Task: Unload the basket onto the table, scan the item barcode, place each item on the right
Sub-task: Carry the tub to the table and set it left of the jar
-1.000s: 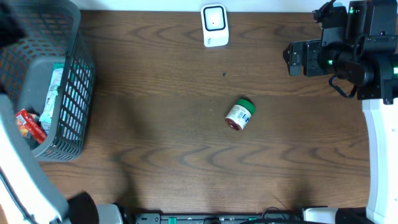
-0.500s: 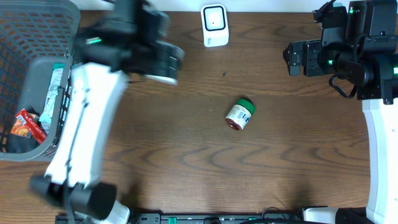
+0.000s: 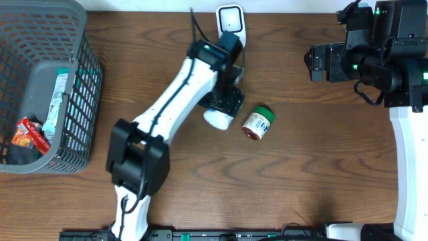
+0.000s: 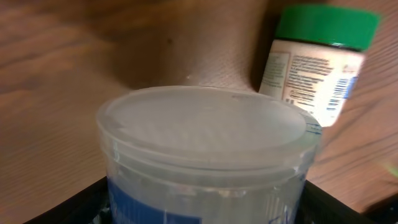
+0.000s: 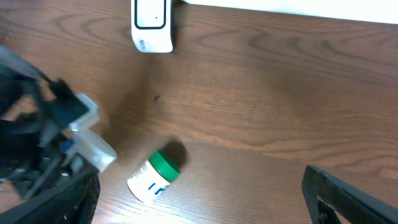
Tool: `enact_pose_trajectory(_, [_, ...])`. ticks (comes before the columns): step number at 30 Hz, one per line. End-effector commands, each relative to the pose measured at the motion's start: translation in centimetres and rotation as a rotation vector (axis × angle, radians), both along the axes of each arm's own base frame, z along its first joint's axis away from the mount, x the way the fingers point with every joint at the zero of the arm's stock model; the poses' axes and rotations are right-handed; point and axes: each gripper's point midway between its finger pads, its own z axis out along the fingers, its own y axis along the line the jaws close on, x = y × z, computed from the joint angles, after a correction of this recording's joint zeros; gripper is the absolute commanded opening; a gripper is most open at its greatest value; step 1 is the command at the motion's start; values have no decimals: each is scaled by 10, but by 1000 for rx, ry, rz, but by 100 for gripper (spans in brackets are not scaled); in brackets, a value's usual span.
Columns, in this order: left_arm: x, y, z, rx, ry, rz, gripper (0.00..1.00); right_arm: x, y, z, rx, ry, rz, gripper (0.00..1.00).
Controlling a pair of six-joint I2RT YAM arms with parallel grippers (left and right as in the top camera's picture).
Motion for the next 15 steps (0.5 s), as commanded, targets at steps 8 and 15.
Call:
enact_pose_trajectory(8, [26, -19, -34, -25, -22, 91, 73, 0, 3, 5, -6, -16, 18, 99])
enact_pose_trajectory(15, [22, -24, -42, -24, -5, 164, 73, 0, 3, 5, -6, -16, 18, 99])
